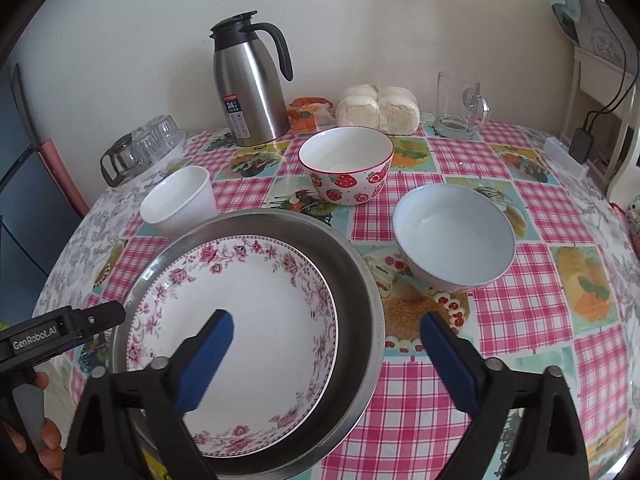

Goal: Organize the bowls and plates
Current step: 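Open both grippers and release the floral plate rim, then move both grippers to the red-rimmed white bowl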

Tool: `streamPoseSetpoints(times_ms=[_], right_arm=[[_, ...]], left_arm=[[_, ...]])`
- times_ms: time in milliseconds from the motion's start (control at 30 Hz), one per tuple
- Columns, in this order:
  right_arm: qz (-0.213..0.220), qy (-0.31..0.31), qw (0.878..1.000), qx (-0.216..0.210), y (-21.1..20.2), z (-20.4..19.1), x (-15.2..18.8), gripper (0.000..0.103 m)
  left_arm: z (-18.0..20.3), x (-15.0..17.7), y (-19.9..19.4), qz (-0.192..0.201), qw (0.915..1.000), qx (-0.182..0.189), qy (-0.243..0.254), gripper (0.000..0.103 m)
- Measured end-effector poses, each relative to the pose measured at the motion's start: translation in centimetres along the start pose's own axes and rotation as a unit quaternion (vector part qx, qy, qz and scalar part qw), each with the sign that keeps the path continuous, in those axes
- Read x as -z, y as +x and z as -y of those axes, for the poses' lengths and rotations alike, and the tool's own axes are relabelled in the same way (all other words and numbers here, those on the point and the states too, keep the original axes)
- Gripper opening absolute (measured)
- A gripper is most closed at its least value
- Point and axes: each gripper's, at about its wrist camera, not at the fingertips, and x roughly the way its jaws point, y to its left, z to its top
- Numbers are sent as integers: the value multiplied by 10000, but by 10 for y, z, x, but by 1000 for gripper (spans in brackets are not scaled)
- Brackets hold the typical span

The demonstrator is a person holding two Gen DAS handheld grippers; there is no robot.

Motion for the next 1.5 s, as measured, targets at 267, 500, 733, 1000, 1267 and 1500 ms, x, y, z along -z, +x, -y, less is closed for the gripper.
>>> streamPoseSetpoints(times_ms=[267,500,733,1000,1267,1500], right_arm=[[81,-99,9999,71,2,2,-2,103],[362,273,9988,191,-2,23,-16,103],[792,667,9943,249,-8,51,-39,103],[676,734,9950,67,10,63,-66,103],[566,732,9957,-36,21,72,-95,103],[290,729,9969,102,40,85,-113,103]], left_arm=[[13,-7,-3,350,9988,-213,285,99],[32,-27,-6,767,9959,-138,451,99],[64,-55,-11,1254,9899,415,507,99],[85,-80,10,1181,9872,970,463,99],[110,-92,28,1110,9838,1165,797,99],[133,-100,63,549,9868,1078,1076,99]])
